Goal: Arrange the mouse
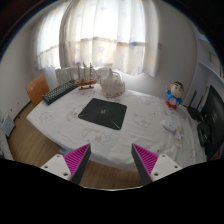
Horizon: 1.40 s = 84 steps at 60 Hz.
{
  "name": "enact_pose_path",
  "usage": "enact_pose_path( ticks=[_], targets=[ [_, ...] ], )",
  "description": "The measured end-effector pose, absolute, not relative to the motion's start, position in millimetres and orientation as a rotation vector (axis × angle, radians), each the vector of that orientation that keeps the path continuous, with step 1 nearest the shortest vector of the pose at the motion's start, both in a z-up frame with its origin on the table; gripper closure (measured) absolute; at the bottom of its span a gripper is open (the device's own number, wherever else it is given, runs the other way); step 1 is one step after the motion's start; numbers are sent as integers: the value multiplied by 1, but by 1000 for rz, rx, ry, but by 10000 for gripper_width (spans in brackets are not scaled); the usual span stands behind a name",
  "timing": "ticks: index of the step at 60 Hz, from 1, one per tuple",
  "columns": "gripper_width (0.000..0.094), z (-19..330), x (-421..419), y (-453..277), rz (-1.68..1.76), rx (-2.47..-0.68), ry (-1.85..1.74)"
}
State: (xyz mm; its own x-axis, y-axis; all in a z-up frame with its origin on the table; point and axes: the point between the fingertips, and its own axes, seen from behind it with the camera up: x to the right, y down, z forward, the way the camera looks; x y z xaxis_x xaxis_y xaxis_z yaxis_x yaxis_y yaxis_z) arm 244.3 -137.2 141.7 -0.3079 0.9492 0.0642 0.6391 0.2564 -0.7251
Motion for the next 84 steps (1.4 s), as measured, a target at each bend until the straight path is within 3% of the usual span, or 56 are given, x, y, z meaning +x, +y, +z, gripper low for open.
enact_pose_path(
  ticks=[44,68,84],
  targets=[
    [83,122,210,138,621,-1682,-1683],
    [83,91,122,173,760,-1577,-1647],
    [84,43,46,179,793,-1546,-1686]
  ],
)
